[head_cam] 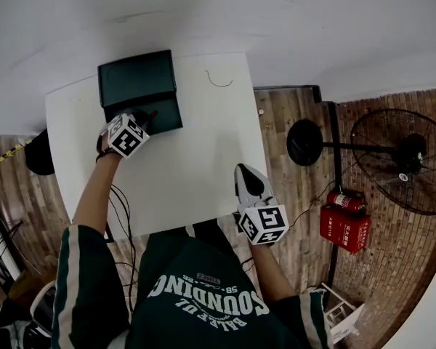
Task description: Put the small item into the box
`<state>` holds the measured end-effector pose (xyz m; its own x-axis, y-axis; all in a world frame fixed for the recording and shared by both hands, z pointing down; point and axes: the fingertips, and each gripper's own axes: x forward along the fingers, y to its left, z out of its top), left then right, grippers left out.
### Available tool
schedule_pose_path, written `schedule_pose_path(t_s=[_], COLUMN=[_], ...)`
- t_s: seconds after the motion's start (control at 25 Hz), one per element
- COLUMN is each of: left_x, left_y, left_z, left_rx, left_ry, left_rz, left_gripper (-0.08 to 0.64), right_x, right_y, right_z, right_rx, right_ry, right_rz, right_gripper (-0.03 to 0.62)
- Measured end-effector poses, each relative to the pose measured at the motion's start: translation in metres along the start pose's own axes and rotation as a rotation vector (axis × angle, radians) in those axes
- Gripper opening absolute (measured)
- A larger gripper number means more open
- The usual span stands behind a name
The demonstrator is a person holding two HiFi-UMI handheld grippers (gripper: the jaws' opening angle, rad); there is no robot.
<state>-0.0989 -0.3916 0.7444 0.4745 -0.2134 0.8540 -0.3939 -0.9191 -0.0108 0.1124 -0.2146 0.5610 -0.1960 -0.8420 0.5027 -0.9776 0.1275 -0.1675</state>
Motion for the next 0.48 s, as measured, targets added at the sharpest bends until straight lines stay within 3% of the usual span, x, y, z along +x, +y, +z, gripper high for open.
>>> schedule_pose_path(t_s=[0.28,0.48], left_x=[-0.039,-0.086], left_y=[-0.003,-0.018], left_z=[0.013,0.027], left_rx=[-0.025,-0.071], left_ry=[-0.062,-0.178], left_rz=[0.067,0.122], left_gripper=[0.064,0.052], right_x=[0.001,0.007], right_y=[0.001,0.016], right_z=[0.009,0.027], right_rx=[-0.014,-0.053], right_ry=[-0.027,-0.063], right_rz=[0.045,0.111], right_gripper=[0.002,0.002])
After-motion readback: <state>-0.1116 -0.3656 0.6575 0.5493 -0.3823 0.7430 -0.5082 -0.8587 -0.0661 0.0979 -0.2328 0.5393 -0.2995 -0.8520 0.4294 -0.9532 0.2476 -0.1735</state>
